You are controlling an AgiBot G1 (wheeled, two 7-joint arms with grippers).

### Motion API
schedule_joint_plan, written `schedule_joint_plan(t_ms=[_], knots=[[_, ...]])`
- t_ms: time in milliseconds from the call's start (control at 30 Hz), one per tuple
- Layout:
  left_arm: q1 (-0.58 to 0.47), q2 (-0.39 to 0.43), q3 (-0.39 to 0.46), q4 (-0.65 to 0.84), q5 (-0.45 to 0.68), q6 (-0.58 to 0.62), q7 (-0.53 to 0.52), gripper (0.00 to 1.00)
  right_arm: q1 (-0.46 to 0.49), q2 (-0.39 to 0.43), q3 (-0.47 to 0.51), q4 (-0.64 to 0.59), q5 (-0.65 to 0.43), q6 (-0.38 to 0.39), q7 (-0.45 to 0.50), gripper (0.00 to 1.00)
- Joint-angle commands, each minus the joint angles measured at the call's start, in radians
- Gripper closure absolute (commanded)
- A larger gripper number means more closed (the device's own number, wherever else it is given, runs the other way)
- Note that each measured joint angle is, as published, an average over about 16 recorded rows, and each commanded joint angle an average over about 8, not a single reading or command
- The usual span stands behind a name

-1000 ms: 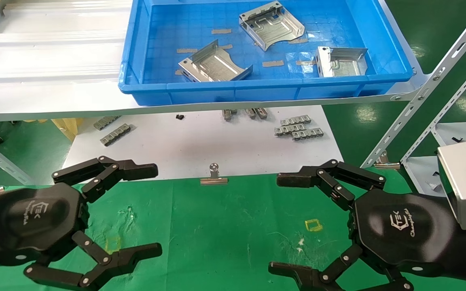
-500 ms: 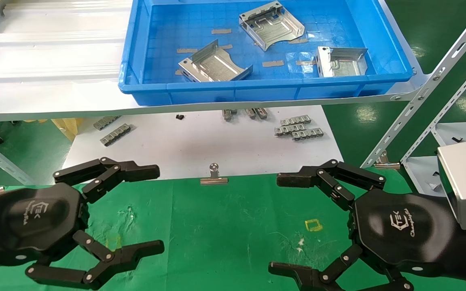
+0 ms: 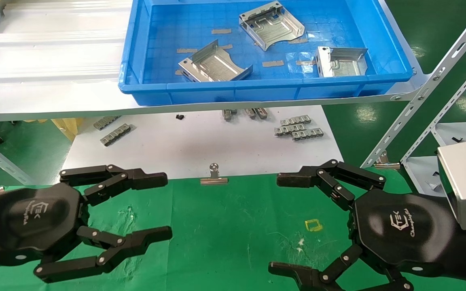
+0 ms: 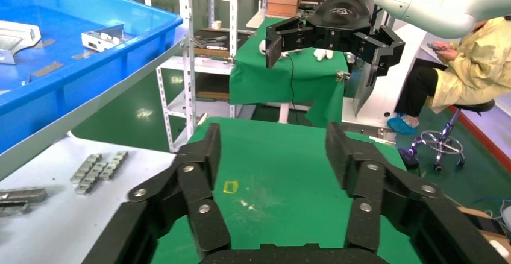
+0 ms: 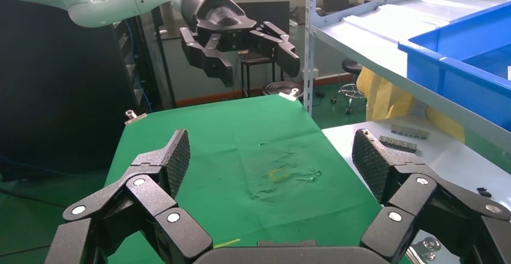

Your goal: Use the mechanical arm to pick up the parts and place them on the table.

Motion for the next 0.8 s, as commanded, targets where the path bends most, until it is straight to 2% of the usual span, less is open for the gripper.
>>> schedule_joint_plan(t_ms=[33, 267, 400, 600, 800], knots=[[0.0, 0.0, 0.0, 0.0, 0.0, 0.0, 0.0, 1.0, 0.0, 0.0, 0.0, 0.0, 0.0, 0.0, 0.0, 0.0], [0.0, 0.0, 0.0, 0.0, 0.0, 0.0, 0.0, 1.0, 0.005, 0.0, 0.003, 0.001, 0.0, 0.005, -0.001, 0.0], [0.0, 0.0, 0.0, 0.0, 0.0, 0.0, 0.0, 1.0, 0.042, -0.015, 0.012, -0.007, -0.01, 0.053, 0.005, 0.0], [0.0, 0.0, 0.0, 0.0, 0.0, 0.0, 0.0, 1.0, 0.195, -0.116, -0.009, -0.08, -0.113, 0.228, 0.024, 0.0], [0.0, 0.0, 0.0, 0.0, 0.0, 0.0, 0.0, 1.0, 0.417, -0.296, -0.114, -0.285, -0.341, 0.424, 0.037, 0.0]])
